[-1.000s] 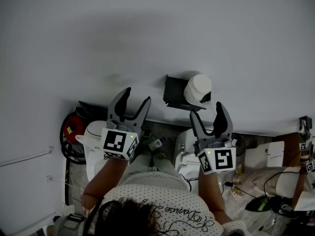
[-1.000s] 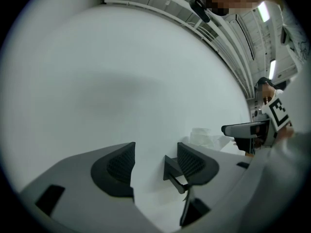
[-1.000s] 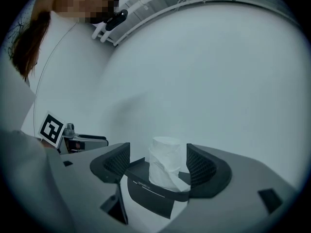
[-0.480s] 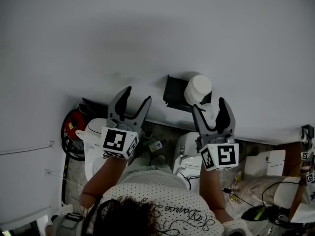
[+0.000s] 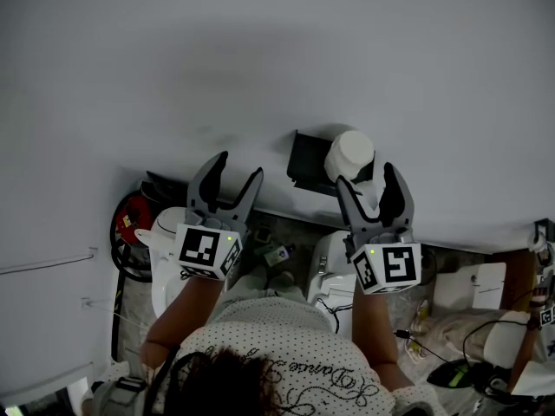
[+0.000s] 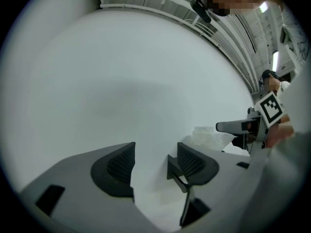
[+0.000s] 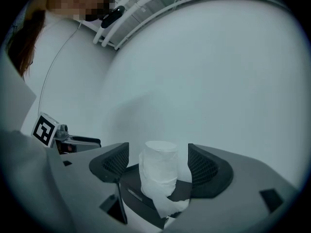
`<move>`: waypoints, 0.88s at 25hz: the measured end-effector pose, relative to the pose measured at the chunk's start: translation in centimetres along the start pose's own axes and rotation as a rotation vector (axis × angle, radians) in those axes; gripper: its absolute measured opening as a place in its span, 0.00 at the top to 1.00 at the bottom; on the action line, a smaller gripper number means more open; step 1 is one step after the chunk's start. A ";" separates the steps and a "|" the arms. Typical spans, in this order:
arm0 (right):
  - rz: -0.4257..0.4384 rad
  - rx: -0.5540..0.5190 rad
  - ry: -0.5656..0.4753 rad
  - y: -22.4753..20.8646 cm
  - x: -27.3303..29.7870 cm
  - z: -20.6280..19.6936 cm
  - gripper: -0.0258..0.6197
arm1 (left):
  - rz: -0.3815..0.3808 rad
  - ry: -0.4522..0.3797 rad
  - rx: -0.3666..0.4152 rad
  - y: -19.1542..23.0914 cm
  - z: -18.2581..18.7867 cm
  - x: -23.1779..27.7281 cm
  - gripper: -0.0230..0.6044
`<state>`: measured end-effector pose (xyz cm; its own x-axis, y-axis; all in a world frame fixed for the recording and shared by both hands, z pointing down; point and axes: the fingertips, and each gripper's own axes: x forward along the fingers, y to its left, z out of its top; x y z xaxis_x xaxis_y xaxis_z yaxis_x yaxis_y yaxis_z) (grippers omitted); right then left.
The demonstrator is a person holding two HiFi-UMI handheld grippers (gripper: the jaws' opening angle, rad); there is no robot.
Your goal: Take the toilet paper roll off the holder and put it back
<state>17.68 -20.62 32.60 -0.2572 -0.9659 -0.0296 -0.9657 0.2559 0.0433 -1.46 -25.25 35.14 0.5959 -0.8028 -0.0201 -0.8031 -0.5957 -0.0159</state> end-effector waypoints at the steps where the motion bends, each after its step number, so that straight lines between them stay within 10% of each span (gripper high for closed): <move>1: 0.000 0.000 0.002 -0.1 0.1 0.0 0.39 | 0.001 0.000 0.000 0.0 0.0 0.0 0.55; 22: 0.047 0.000 0.076 -0.5 3.1 -0.4 0.34 | 0.032 -0.004 -0.004 1.3 0.6 0.2 0.55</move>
<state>17.40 -23.77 32.90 -0.2991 -0.9530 0.0480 -0.9526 0.3011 0.0424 -2.37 -26.19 34.55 0.5699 -0.8213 -0.0242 -0.8217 -0.5699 -0.0108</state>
